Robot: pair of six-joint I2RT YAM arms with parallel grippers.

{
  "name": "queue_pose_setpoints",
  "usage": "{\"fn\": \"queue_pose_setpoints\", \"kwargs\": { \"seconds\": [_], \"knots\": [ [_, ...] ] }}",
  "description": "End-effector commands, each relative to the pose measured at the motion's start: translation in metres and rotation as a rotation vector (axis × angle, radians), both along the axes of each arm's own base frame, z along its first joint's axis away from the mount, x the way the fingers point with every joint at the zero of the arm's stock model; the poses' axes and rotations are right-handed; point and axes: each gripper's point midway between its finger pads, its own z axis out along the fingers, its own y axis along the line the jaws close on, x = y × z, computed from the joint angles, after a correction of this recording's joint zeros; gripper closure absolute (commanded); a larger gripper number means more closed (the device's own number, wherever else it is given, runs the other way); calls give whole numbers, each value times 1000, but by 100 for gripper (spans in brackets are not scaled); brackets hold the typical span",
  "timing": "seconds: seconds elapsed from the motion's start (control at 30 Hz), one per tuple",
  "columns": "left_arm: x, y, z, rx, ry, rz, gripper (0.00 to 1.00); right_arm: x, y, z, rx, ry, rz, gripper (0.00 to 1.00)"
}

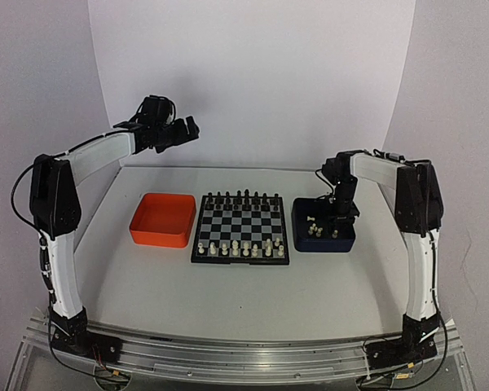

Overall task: Set up the chess pieces on the board
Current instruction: Pick up the chess piece from the storage box.

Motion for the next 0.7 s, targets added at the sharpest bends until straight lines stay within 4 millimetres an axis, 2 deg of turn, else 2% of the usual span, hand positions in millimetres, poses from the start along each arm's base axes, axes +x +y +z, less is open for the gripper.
{"fn": "queue_pose_setpoints", "kwargs": {
  "seconds": [0.0,0.2,0.4,0.6,0.67],
  "knots": [
    [8,-3,20,-22,-40,-19,0,8,0,-1,8,3,-32,66],
    [9,-5,20,-29,-38,-29,0,9,0,-6,14,12,-37,74],
    [9,-5,19,-35,-33,-28,0,8,-1,-8,13,20,-39,77],
    [9,-7,19,-45,-30,-35,0,11,0,-8,19,15,-35,95],
    [9,-6,19,-46,-30,-33,0,12,0,-5,20,8,-35,98]
  ]
}}
